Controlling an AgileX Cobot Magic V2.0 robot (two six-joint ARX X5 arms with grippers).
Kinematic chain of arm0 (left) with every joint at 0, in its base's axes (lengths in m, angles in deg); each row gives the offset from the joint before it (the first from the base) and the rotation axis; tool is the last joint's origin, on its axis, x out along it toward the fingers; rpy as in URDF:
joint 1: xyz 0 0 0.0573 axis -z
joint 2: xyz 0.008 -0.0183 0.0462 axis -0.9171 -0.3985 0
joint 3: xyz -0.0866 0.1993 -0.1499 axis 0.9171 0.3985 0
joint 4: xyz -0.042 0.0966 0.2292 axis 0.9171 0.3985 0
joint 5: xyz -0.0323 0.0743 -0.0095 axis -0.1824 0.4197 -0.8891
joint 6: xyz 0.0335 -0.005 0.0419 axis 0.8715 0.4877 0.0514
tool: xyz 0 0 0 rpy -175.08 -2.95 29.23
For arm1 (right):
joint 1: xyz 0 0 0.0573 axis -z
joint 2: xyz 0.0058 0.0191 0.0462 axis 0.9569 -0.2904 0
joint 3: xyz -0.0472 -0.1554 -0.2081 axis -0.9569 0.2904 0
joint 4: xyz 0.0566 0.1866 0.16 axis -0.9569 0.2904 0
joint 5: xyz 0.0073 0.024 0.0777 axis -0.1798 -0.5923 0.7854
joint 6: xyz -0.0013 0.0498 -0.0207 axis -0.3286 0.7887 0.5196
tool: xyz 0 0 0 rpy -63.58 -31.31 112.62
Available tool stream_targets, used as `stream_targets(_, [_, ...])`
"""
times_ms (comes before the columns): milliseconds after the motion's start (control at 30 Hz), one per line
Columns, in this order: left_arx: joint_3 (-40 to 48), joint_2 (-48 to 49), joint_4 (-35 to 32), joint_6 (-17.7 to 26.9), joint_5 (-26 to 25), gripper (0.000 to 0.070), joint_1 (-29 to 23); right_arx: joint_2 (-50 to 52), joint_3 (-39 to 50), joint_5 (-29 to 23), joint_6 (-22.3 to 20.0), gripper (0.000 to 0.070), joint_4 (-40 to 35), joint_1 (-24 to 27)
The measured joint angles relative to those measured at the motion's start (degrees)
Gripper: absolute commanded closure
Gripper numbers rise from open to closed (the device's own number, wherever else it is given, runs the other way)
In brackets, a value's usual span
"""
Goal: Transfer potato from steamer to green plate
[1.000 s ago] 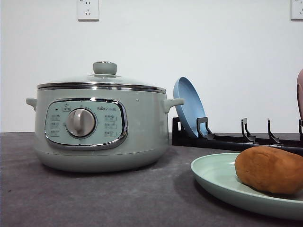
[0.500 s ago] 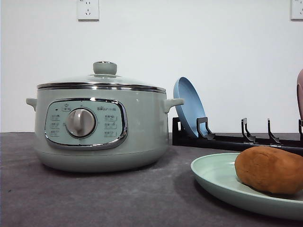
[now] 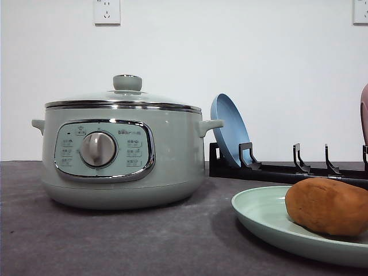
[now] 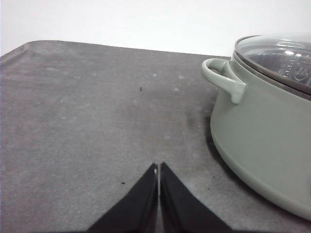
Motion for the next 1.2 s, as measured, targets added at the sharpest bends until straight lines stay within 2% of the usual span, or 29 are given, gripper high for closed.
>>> stream_targets(1200, [0.00, 0.00, 0.00, 0.00, -0.01, 0.0700, 0.00, 0.00, 0.00, 0.00, 0.00, 0.0685, 0.00, 0.00])
